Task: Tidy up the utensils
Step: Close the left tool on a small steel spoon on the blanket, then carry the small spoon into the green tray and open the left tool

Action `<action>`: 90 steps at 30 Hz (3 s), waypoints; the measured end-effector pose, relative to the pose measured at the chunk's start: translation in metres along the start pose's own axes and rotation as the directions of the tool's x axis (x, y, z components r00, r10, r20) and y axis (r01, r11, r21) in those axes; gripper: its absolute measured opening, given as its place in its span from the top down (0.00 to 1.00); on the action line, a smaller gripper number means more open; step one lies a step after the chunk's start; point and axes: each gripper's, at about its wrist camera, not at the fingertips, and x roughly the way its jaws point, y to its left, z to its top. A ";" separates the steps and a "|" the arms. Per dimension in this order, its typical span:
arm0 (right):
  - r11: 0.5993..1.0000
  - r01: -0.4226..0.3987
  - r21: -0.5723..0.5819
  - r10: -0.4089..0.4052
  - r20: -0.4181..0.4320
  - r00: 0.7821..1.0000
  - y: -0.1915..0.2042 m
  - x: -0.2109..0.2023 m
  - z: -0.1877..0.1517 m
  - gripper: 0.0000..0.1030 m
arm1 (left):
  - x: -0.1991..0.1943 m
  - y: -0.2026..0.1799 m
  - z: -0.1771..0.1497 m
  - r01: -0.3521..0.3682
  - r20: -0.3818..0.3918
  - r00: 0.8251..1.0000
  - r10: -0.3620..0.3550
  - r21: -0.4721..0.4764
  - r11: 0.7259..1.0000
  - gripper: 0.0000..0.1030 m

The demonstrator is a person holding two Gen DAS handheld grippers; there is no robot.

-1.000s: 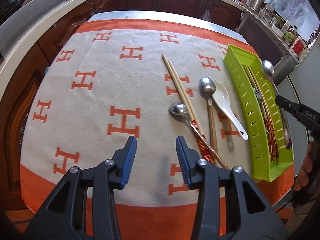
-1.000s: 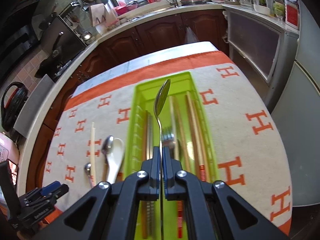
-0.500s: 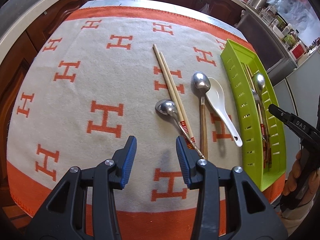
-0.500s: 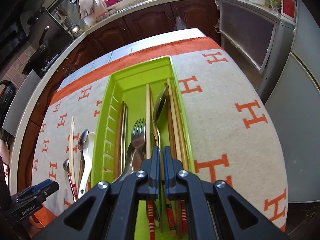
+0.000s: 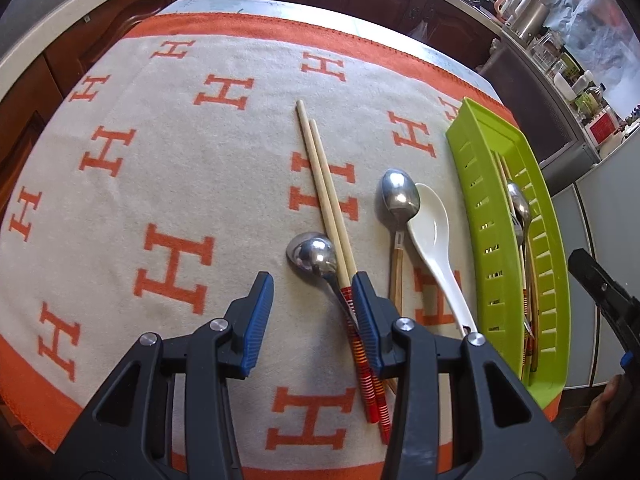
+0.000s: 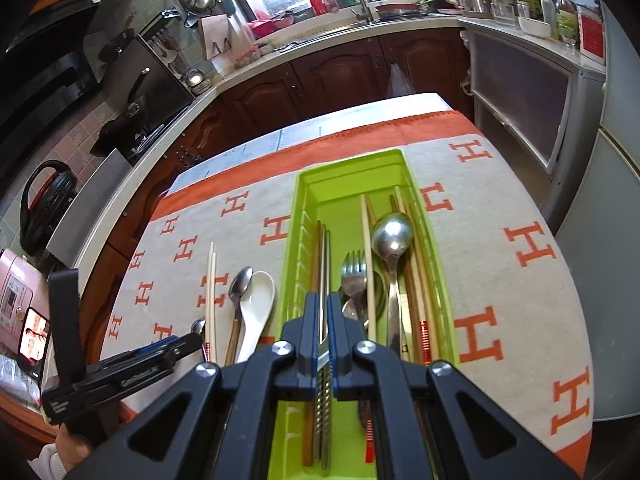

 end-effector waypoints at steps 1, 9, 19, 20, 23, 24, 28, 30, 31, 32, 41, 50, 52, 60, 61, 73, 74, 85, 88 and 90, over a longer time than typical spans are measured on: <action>1.000 -0.002 0.002 0.002 -0.002 1.000 0.000 0.001 0.000 0.96 | 0.002 0.000 -0.001 0.004 0.005 1.000 -0.004 -0.005 1.000 0.64; 1.000 -0.021 0.007 0.021 0.000 1.000 0.001 0.003 -0.002 0.96 | 0.005 -0.001 0.000 0.007 0.082 0.997 -0.006 -0.005 1.000 0.77; 0.999 -0.028 -0.030 0.028 -0.004 1.000 0.013 0.006 -0.006 0.96 | 0.002 0.010 -0.005 0.038 0.118 0.992 -0.038 -0.002 0.999 0.87; 0.999 -0.029 -0.039 0.029 -0.005 1.000 0.016 0.006 -0.007 0.96 | 0.001 0.012 -0.005 0.046 0.112 0.993 -0.046 0.001 0.999 0.88; 0.997 -0.032 -0.065 0.032 -0.004 0.999 0.024 0.005 -0.010 0.96 | -0.004 0.017 -0.007 0.047 0.105 0.993 -0.050 0.022 0.999 0.93; 0.997 -0.033 -0.076 0.033 -0.005 0.999 0.027 0.005 -0.011 0.96 | -0.006 0.018 -0.008 0.030 0.106 0.994 -0.033 0.033 0.999 0.95; 0.994 -0.045 -0.103 0.043 -0.014 0.999 0.036 0.005 -0.015 0.96 | -0.011 0.026 -0.010 -0.018 0.107 0.994 0.011 0.061 0.998 0.95; 0.992 -0.051 -0.112 0.049 -0.020 0.999 0.040 0.006 -0.016 0.96 | -0.011 0.032 -0.010 -0.002 0.103 0.995 -0.003 0.049 0.999 0.95; 0.992 -0.054 -0.115 0.051 -0.023 0.998 0.042 0.006 -0.017 0.96 | -0.011 0.034 -0.009 0.001 0.101 0.995 -0.006 0.043 0.999 0.95; 0.991 -0.057 -0.120 0.054 -0.024 0.998 0.044 0.006 -0.018 0.96 | -0.010 0.035 -0.008 0.002 0.095 0.995 -0.006 0.039 0.999 0.94; 0.980 -0.085 -0.179 0.077 -0.049 0.996 0.064 0.007 -0.028 0.96 | -0.007 0.051 -0.007 0.034 0.069 0.997 -0.033 -0.015 0.999 0.95; 0.973 -0.105 -0.208 0.092 -0.071 0.993 0.081 0.011 -0.036 0.96 | -0.002 0.056 0.001 0.080 0.058 0.995 -0.077 -0.051 0.995 0.95; 0.971 -0.105 -0.213 0.090 -0.080 0.993 0.084 0.012 -0.038 0.96 | -0.001 0.060 0.003 0.109 0.055 0.993 -0.105 -0.070 0.992 0.95; 0.970 -0.110 -0.217 0.089 -0.103 0.991 0.090 0.018 -0.039 0.96 | 0.000 0.057 0.005 0.114 0.052 0.992 -0.112 -0.049 0.992 0.98; 0.970 -0.109 -0.217 0.088 -0.104 0.991 0.091 0.018 -0.039 0.96 | -0.002 0.056 0.003 0.112 0.058 0.992 -0.110 -0.045 0.993 0.99; 0.965 -0.133 -0.228 0.100 -0.152 0.983 0.103 0.033 -0.037 0.96 | -0.032 0.055 -0.007 0.110 0.088 0.990 -0.112 0.031 0.993 1.00; 0.965 -0.137 -0.225 0.103 -0.156 0.982 0.104 0.033 -0.037 0.96 | -0.034 0.055 -0.008 0.111 0.089 0.990 -0.113 0.032 0.993 1.00; 0.970 -0.146 -0.194 0.121 -0.135 0.984 0.097 0.027 -0.030 0.96 | -0.075 0.040 -0.014 0.159 0.161 0.970 -0.180 0.136 0.978 1.00; 0.973 -0.145 -0.179 0.123 -0.127 0.984 0.092 0.023 -0.026 0.96 | -0.084 0.036 -0.014 0.193 0.157 0.964 -0.216 0.145 0.970 1.00; 0.977 -0.133 -0.169 0.116 -0.108 0.987 0.085 0.018 -0.022 0.96 | -0.090 0.030 -0.013 0.220 0.154 0.958 -0.244 0.155 0.963 1.00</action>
